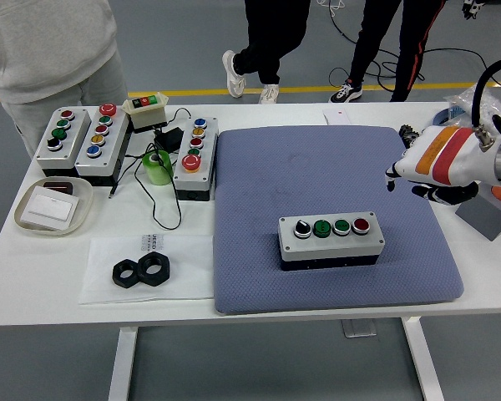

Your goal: Pick up the button,place it on the desk,press the button,press the button

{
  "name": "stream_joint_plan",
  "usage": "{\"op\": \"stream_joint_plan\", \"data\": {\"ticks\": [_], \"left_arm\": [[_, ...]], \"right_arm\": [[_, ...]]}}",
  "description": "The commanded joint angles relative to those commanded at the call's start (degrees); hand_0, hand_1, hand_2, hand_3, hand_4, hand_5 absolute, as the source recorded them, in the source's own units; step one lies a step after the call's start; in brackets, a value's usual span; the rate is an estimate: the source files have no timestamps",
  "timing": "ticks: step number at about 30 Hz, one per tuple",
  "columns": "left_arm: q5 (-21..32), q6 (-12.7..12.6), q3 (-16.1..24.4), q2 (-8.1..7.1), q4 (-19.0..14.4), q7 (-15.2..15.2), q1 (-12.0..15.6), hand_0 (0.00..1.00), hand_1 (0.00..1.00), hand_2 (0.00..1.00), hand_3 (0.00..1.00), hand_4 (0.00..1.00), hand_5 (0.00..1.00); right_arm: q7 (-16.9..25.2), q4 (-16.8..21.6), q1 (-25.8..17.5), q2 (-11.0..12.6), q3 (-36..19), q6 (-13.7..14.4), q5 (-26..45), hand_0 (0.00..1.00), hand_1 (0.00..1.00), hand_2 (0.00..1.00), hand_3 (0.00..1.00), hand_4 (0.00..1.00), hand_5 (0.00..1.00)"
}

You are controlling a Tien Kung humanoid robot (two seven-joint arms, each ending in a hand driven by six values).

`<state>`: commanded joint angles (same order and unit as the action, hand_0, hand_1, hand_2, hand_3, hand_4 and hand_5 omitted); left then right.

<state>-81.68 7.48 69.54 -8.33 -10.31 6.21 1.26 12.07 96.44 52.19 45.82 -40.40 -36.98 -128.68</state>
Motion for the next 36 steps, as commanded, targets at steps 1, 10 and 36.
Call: {"op": "stream_joint_plan", "data": {"ticks": [1, 10, 36], "left_arm": [[0.1, 0.0, -0.1, 0.00, 0.0, 0.0, 0.0, 0.742, 0.912, 0.983, 0.944, 0.611, 0.998], [0.3, 0.0, -0.6, 0.13, 0.0, -0.1, -0.5, 0.744, 0.912, 0.983, 0.944, 0.611, 0.998], [1.0, 0.1, -1.6, 0.35, 0.0, -0.3, -1.4, 0.744, 0.912, 0.984, 0.945, 0.608, 0.998]], "right_arm": [[0.0, -0.1, -0.1, -0.1, 0.0, 0.0, 0.0, 0.259, 0.082, 0.100, 0.748, 0.417, 0.002], [-0.6, -1.5, -2.9, -3.5, -0.1, 0.0, -0.4, 0.259, 0.082, 0.099, 0.754, 0.414, 0.002], [-2.4, -6.2, -4.5, -9.1, 0.6, 0.0, -0.9, 0.258, 0.081, 0.099, 0.766, 0.408, 0.002]]}}
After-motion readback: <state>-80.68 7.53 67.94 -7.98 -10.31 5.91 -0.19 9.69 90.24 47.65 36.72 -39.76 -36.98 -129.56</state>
